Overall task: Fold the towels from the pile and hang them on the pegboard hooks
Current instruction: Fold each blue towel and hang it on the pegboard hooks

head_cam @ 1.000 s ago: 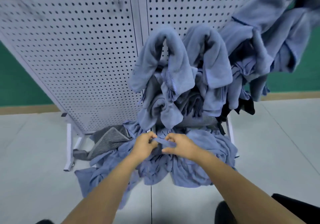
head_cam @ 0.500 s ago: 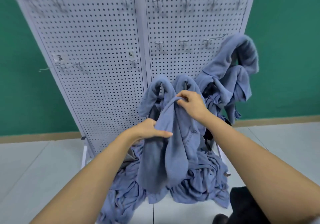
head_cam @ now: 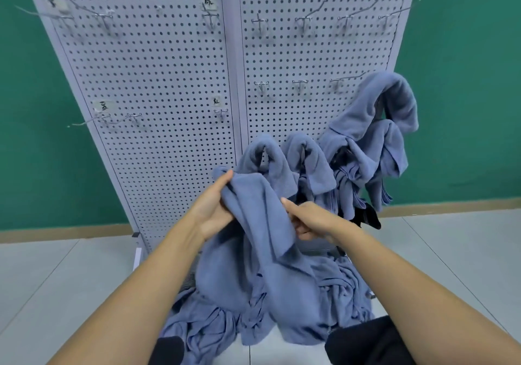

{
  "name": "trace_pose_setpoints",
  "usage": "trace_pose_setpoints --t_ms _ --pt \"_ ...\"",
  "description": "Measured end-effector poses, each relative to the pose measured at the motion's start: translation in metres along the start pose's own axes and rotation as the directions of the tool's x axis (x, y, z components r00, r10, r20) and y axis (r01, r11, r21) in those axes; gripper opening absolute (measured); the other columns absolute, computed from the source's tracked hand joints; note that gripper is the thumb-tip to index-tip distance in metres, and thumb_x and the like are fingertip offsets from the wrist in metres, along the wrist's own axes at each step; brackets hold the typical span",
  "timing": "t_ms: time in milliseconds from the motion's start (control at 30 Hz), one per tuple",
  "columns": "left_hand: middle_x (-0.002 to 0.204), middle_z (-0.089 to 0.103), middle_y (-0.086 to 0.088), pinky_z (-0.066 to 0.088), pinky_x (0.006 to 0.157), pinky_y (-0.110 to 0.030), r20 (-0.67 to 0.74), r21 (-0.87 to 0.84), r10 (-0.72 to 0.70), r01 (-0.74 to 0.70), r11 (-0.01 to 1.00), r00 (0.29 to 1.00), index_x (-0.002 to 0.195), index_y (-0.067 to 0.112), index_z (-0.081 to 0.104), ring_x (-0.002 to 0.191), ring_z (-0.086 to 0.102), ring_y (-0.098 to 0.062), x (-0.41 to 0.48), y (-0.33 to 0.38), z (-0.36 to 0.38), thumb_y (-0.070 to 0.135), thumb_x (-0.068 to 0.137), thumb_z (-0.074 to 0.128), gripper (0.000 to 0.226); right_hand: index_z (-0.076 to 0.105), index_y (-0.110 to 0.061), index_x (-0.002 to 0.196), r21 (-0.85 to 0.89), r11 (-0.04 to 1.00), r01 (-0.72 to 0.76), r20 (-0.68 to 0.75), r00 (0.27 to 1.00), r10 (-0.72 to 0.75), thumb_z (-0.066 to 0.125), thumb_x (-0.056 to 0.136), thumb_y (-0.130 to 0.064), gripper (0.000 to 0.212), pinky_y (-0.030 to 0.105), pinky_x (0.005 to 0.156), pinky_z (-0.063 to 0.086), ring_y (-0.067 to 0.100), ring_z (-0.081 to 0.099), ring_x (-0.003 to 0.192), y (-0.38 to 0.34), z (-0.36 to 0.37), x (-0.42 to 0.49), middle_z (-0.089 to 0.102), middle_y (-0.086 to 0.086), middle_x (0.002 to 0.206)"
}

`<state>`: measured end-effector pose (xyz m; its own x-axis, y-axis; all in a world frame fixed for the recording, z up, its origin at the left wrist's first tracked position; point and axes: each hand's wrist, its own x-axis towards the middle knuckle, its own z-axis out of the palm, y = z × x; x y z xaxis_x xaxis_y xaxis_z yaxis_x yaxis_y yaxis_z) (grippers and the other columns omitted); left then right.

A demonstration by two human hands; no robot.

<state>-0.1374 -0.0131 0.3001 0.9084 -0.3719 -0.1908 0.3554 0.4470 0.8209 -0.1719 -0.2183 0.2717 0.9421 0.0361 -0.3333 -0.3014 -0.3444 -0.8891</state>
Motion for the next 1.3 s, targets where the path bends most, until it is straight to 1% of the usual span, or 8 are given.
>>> trace_pose_setpoints --t_ms 133,367,500,633,767,867,1100,1300 --pt "0.12 0.064 -0.019 0.046 0.099 -0.04 -0.016 -0.096 0.028 -0.029 0.995 0.999 0.121 0.001 0.057 0.114 0.06 -0.026 0.002 0.005 -0.005 0.035 0.097 0.049 0.042 0.064 -0.01 0.095 0.157 0.981 -0.112 0.174 0.981 0.084 0.054 0.088 -0.059 0.05 0.026 0.076 0.054 0.013 0.061 0.07 0.006 0.012 0.008 0.062 0.004 0.084" --pt "0.112 0.069 -0.016 0.046 0.101 -0.036 -0.063 -0.027 0.064 -0.066 0.997 0.996 0.118 0.002 0.061 0.11 0.064 -0.022 0.005 0.008 -0.013 0.037 0.097 0.05 0.042 0.058 -0.016 0.077 0.447 0.894 -0.006 0.056 0.998 -0.022 0.059 0.094 -0.02 0.017 0.035 0.095 0.046 0.011 0.051 0.069 -0.005 0.029 0.015 0.054 -0.001 0.071" --pt "0.087 0.072 -0.006 0.053 0.081 -0.031 -0.141 0.097 0.146 -0.133 0.986 0.979 0.094 0.009 0.064 0.09 0.069 -0.015 0.002 0.012 -0.023 0.035 0.097 0.051 0.029 0.065 -0.014 0.092 0.636 0.762 0.124 -0.112 0.991 -0.067 0.055 0.096 -0.03 0.02 0.027 0.072 0.05 0.012 0.062 0.072 -0.011 0.006 0.015 0.069 -0.003 0.065" --pt "0.099 0.071 -0.011 0.055 0.075 -0.031 -0.29 0.237 0.184 -0.115 0.965 0.939 0.102 0.004 0.064 0.092 0.068 -0.018 0.002 0.013 -0.046 0.029 0.091 0.062 0.028 0.069 -0.008 0.104 0.701 0.682 0.21 -0.232 0.971 -0.061 0.063 0.09 -0.035 0.031 0.031 0.074 0.056 0.019 0.071 0.089 -0.005 -0.018 0.014 0.075 0.006 0.094" --pt "0.09 0.069 -0.007 0.052 0.067 -0.031 -0.375 0.384 0.223 -0.068 0.921 0.9 0.089 0.004 0.06 0.083 0.064 -0.019 -0.002 0.009 -0.054 0.027 0.084 0.071 0.026 0.069 -0.008 0.098 0.715 0.644 0.27 -0.284 0.955 -0.086 0.064 0.091 -0.024 0.018 0.029 0.07 0.058 0.016 0.072 0.081 -0.005 -0.026 0.01 0.075 0.005 0.089" --pt "0.074 0.06 -0.003 0.05 0.062 -0.03 -0.432 0.373 0.248 -0.078 0.924 0.867 0.073 0.011 0.05 0.069 0.058 -0.015 -0.005 0.009 -0.059 0.018 0.087 0.069 0.023 0.068 -0.009 0.093 0.68 0.668 0.303 -0.344 0.936 -0.074 0.062 0.092 -0.02 0.012 0.027 0.064 0.057 0.014 0.069 0.074 -0.001 -0.033 0.01 0.072 0.003 0.083" --pt "0.085 0.065 -0.005 0.053 0.056 -0.025 -0.349 0.294 0.159 -0.053 0.954 0.924 0.086 0.01 0.061 0.073 0.062 -0.015 -0.013 0.02 -0.066 0.011 0.092 0.059 0.006 0.064 -0.007 0.106 0.645 0.693 0.321 -0.422 0.906 -0.026 0.061 0.092 -0.012 0.015 0.027 0.063 0.055 0.016 0.067 0.08 0.013 -0.054 0.009 0.069 0.007 0.096" --pt "0.085 0.066 -0.006 0.054 0.065 -0.026 -0.346 0.284 0.149 -0.048 0.958 0.926 0.087 0.008 0.061 0.074 0.064 -0.015 -0.013 0.018 -0.067 0.005 0.087 0.065 0.005 0.058 -0.015 0.091 0.57 0.747 0.341 -0.492 0.87 -0.021 0.067 0.088 -0.011 0.009 0.017 0.049 0.048 0.007 0.055 0.058 0.022 -0.062 0.003 0.064 -0.006 0.065"
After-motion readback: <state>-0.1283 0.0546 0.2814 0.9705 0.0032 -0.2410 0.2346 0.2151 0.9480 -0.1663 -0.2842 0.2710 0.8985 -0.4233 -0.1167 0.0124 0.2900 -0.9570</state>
